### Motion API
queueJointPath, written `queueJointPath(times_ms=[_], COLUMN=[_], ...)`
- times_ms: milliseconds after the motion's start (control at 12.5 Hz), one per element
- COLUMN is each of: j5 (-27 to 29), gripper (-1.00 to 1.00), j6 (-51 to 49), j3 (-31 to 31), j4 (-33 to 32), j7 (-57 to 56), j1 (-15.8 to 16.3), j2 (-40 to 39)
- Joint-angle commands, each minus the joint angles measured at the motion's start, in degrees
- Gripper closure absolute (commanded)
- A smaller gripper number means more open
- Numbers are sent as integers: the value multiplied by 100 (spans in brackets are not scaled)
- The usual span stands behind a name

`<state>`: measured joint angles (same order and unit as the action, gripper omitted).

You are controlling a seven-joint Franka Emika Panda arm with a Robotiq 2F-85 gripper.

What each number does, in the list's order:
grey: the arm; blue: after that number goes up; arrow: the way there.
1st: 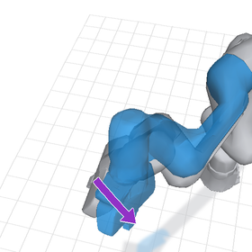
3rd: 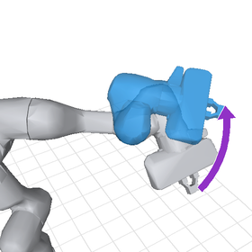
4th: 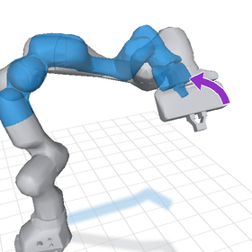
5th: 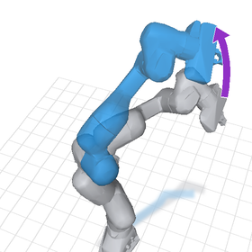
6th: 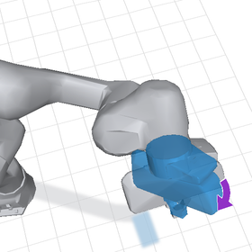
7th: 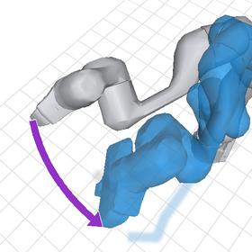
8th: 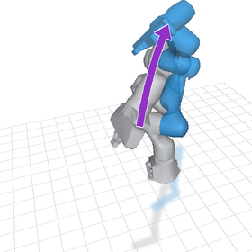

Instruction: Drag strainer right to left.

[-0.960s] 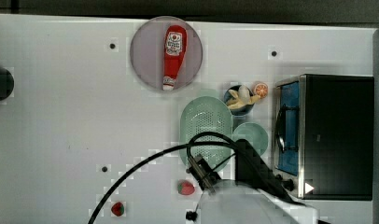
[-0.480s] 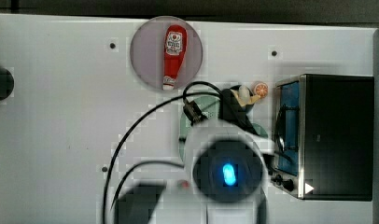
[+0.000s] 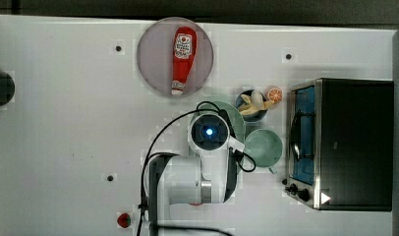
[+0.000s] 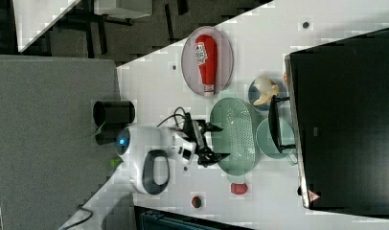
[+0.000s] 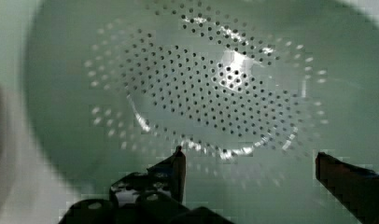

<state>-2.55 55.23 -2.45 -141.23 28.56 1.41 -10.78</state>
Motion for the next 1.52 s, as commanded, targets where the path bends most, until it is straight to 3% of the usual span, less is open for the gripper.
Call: queueJointPath(times_ms=[80,400,880,1520], j5=[-22,-21,18,679], gripper=[-100,-100,-100,-100], j6=[598,1527,1603,1362], j3=[23,182,430,457], j4=[50,49,71,203], j7=[1059,1470,1484,1536], j1=[-9,26,184,868], j2=[-107,-848,-1052,-1139])
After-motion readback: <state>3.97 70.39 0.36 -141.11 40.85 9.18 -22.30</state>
